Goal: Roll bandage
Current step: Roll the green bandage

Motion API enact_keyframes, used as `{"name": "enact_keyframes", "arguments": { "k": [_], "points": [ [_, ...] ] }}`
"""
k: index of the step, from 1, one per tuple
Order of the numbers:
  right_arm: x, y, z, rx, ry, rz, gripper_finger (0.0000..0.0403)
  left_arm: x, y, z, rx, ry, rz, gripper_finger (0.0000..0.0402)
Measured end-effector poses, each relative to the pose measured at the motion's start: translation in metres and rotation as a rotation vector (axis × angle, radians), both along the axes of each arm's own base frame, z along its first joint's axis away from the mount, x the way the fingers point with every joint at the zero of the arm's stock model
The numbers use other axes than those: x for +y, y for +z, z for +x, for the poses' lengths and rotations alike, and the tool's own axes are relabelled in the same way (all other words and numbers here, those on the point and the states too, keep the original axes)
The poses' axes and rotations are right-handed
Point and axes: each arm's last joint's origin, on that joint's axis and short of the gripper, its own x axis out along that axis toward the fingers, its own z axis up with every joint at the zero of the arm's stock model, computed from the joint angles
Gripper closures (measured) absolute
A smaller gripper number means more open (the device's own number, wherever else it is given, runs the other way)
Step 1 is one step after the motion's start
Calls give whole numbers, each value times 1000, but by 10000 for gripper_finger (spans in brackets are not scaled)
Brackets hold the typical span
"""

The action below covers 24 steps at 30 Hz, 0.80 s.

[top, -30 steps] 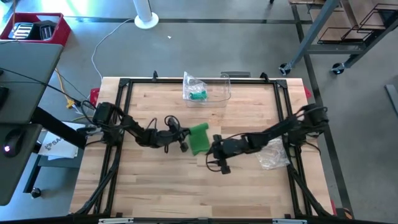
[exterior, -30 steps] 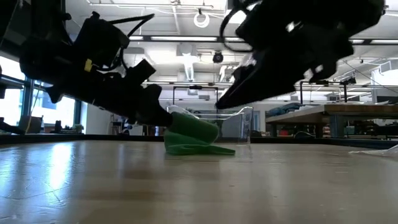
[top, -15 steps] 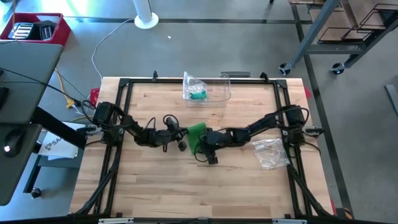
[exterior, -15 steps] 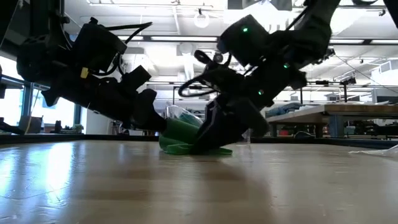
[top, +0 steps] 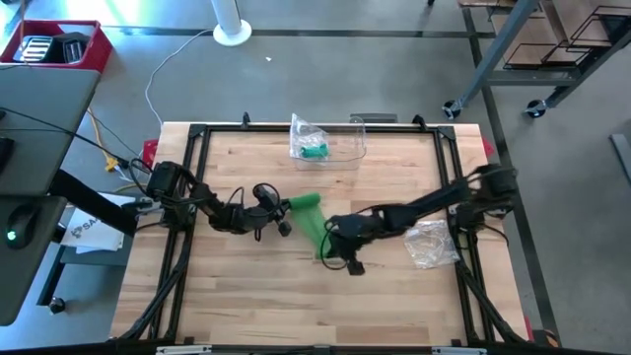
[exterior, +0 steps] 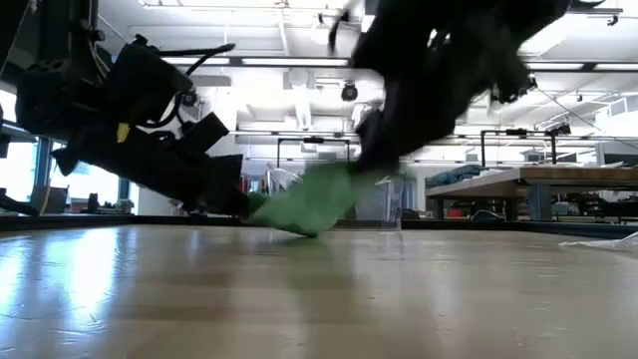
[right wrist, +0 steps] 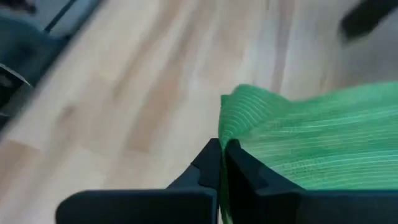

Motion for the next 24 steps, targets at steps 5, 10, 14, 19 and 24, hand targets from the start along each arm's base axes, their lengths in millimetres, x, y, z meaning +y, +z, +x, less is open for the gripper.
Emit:
{"name": "enact_keyframes", "arguments": {
  "k": [5, 10, 14, 19, 24],
  "points": [
    [26, 51, -23, -130, -4, -53, 401, -1, -5, -13, -14, 11, -43, 392],
    [38, 91, -40, -311, -94, -183, 402, -17, 3, -7, -75, -191, -78, 392],
    [34, 124, -42, -427, -148, -251, 402, -38, 12, 6, -126, -355, -121, 392],
    [17, 147, -32, -414, -188, -313, 402, -65, 27, 26, -192, -496, -134, 392],
    [-5, 148, -25, -357, -244, -345, 402, -89, 46, 44, -259, -590, -86, 392]
  ]
}}
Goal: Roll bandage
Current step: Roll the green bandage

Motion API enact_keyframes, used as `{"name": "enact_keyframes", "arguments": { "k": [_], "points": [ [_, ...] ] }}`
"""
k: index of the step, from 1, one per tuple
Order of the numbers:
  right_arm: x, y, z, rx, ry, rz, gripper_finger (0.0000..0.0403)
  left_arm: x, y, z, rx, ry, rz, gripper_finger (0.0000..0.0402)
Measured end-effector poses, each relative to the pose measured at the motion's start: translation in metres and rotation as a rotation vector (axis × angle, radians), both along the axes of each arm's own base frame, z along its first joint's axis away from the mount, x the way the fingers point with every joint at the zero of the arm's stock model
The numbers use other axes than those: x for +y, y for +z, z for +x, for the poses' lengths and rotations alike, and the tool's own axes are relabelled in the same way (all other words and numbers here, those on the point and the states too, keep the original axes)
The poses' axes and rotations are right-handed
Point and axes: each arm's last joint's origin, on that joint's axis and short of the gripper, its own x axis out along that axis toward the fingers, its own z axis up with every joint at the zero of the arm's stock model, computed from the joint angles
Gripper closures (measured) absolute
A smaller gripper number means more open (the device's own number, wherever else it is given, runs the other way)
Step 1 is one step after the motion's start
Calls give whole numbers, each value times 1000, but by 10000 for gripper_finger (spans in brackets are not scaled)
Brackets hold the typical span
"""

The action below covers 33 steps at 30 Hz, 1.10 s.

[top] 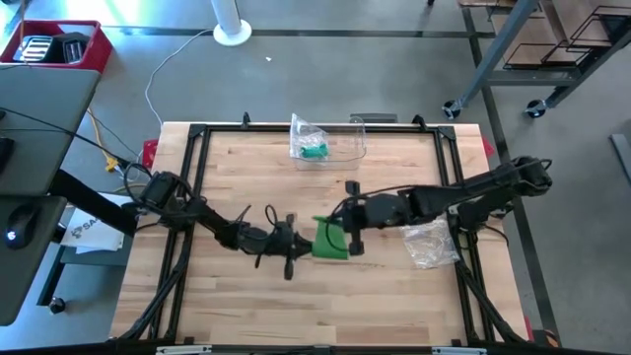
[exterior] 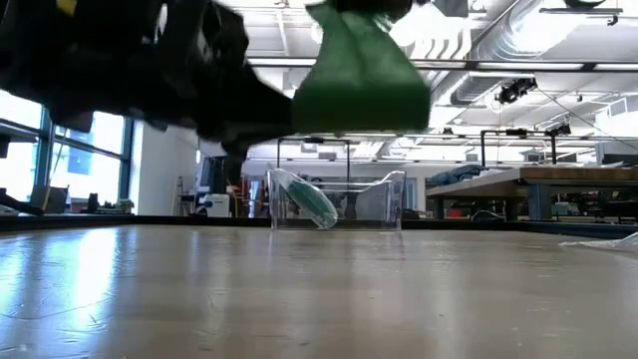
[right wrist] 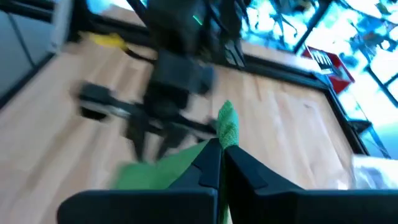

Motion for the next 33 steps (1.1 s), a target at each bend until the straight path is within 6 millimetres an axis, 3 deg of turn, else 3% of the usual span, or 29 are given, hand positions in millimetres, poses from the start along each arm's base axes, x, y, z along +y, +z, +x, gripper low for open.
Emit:
{"name": "enact_keyframes", "arguments": {
  "k": [6, 13, 20, 25, 33],
  "points": [
    [-19, -17, -2, 146, -87, 77, 402, -22, 14, 7, -60, -48, 53, 392],
    [-12, -52, 9, 302, -130, 114, 394, -29, 16, 5, -77, -36, 66, 392],
    [-9, -75, 12, 430, -128, 185, 298, -33, 17, 4, -88, -43, 70, 392],
    [-10, -62, 0, 441, -131, 185, 251, -34, 19, 3, -100, -47, 65, 392],
    [4, -15, -35, 299, -137, 127, 247, -39, 34, -1, -169, -67, 71, 392]
  ]
}}
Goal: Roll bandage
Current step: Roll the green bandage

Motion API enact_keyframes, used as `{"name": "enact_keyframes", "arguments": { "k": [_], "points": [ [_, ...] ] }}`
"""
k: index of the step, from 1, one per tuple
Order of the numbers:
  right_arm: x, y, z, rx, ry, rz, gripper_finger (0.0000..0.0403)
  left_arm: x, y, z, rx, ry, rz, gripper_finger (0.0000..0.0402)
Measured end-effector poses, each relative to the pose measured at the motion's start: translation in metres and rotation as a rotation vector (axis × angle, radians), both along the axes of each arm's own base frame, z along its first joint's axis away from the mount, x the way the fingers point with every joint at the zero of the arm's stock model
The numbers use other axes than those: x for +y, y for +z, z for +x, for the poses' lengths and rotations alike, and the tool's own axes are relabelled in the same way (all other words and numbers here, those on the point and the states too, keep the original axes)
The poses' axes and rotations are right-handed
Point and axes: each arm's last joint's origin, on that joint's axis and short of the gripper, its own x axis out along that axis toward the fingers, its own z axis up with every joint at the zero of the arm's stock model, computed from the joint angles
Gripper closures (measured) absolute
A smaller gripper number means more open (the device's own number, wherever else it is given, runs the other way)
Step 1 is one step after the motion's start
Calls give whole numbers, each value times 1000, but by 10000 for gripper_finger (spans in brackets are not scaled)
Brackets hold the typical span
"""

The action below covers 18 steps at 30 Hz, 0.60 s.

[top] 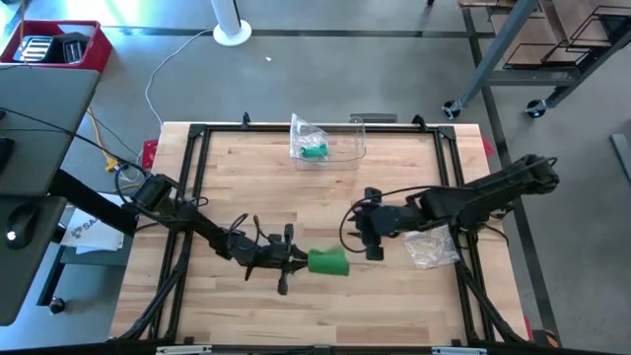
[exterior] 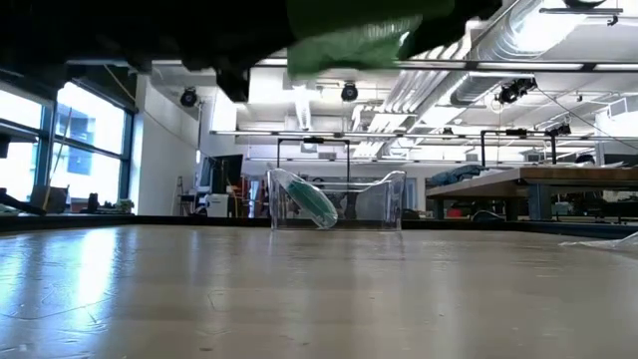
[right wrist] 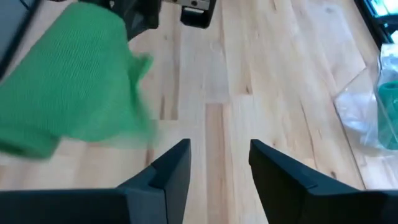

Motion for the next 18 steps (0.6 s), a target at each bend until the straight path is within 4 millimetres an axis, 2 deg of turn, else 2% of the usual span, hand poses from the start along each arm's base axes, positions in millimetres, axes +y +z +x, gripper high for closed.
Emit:
{"name": "enact_keyframes", "arguments": {
  "k": [7, 12, 18],
  "points": [
    [15, 10, -12, -42, 51, -17, 247, -6, 24, -9, -75, -21, 35, 392],
    [47, 18, -18, -150, 197, -93, 247, -11, 33, -14, -101, -31, 45, 392],
    [83, 29, -23, -339, 220, -142, 247, -13, 38, -17, -116, 0, 58, 392]
  ]
}}
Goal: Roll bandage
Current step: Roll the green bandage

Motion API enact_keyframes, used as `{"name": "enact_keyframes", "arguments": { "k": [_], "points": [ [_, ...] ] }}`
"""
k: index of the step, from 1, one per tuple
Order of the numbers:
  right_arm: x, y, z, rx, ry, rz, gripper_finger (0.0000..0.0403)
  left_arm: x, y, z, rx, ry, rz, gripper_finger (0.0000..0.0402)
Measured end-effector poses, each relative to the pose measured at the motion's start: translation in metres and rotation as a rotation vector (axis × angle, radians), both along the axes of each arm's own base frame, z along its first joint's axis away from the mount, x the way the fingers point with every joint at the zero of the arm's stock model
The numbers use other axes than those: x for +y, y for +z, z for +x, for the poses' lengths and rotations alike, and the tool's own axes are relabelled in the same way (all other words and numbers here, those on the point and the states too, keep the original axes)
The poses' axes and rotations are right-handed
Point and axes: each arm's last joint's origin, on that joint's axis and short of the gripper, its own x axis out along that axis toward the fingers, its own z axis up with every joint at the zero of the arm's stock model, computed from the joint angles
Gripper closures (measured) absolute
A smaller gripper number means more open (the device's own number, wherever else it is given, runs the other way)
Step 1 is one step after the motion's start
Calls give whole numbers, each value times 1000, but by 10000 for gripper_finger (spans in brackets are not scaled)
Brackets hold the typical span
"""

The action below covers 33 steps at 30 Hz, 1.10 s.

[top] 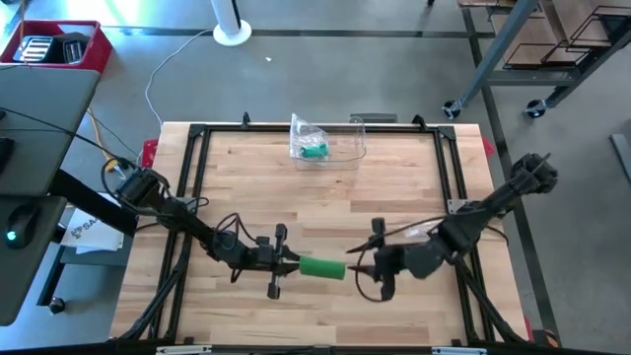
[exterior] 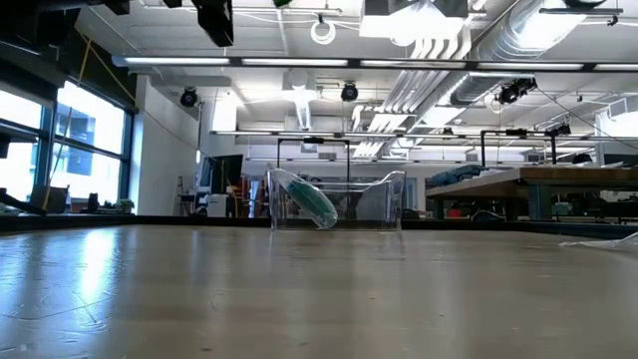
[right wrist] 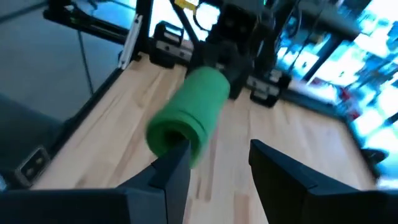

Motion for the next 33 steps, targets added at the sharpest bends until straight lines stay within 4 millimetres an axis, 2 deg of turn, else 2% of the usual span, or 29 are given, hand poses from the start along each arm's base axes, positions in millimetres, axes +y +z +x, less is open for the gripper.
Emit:
{"name": "enact_keyframes", "arguments": {
  "k": [3, 7, 15, 20, 26, 33],
  "points": [
    [13, -4, 2, -45, -3, -48, 247, 0, 2, 0, -10, 2, -6, 392],
    [19, -11, 10, -62, -3, -67, 247, 1, 4, -1, -29, 5, -1, 392],
    [19, -13, 14, -92, -78, -106, 256, 1, 5, -1, -41, -1, -1, 392],
    [17, -10, 20, -112, -4, -46, 290, 1, 6, -1, -46, -2, -10, 390],
    [10, -13, 25, -79, 15, -29, 385, 2, 2, -2, -23, 35, -21, 340],
    [5, -20, 22, -33, -86, -22, 395, 12, -13, -25, 75, 125, -9, 284]
  ]
}}
